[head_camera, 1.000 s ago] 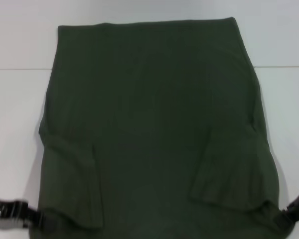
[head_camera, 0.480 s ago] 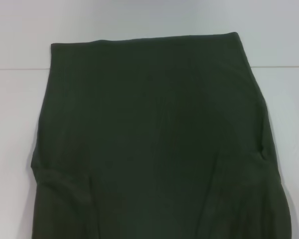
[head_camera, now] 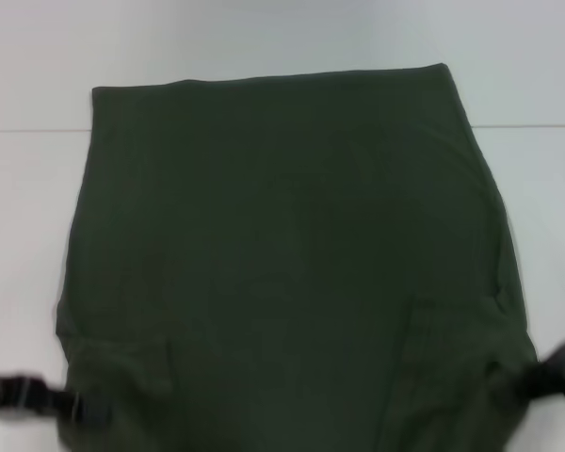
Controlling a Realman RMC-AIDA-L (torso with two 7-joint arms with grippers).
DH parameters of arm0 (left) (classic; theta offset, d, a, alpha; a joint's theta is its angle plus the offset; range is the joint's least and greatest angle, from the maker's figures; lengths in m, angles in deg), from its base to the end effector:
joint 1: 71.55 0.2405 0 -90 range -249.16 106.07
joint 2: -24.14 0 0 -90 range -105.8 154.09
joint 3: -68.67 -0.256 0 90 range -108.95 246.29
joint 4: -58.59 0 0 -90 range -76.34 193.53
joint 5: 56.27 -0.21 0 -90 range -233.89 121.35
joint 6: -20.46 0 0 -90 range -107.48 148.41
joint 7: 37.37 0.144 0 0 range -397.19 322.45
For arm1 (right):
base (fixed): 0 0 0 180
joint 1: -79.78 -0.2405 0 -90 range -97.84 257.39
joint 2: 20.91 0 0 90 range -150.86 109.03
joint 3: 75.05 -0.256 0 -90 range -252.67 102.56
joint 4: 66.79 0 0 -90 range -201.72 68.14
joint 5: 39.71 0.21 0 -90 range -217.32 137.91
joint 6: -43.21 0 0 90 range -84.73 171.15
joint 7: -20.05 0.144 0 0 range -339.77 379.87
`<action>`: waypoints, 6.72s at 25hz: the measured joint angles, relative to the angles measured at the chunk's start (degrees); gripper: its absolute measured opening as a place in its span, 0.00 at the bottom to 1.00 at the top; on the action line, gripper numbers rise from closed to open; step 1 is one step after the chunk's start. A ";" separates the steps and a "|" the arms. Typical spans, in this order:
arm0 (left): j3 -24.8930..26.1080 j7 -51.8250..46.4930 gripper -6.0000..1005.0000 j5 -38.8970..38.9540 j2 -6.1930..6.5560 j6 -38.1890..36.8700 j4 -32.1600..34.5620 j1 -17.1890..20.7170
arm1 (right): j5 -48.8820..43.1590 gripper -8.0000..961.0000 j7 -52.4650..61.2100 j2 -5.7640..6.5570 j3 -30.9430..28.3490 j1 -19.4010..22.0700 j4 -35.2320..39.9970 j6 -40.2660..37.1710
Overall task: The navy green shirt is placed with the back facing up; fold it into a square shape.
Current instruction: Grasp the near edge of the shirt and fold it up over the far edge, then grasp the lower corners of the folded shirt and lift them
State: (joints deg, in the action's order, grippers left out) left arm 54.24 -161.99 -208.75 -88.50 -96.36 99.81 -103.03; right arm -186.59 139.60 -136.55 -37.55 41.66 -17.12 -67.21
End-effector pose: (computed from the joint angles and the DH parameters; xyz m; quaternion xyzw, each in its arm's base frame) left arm -0.3134 0.2622 0.0662 0.7694 0.6240 0.1185 0.0674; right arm 0.2595 0.3156 0.0420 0.8934 -0.4468 0.0155 0.0432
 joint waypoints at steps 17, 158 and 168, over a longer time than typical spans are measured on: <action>6.92 9.06 0.14 36.42 -2.68 25.57 -7.89 -0.18 | 36.87 0.07 -18.09 -3.71 -9.12 6.67 -9.77 28.80; -11.29 4.29 0.01 10.39 -5.48 45.71 0.63 -2.15 | 21.62 0.97 11.41 0.44 2.22 6.90 4.89 29.33; -11.31 4.72 0.01 10.36 -5.48 45.39 0.72 -2.00 | -2.92 0.97 25.28 3.09 3.36 -3.59 8.49 21.69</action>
State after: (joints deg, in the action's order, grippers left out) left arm 42.93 -157.27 -198.39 -93.98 -50.98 100.54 -105.03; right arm -189.51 164.88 -133.46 -34.19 38.07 -8.63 -45.52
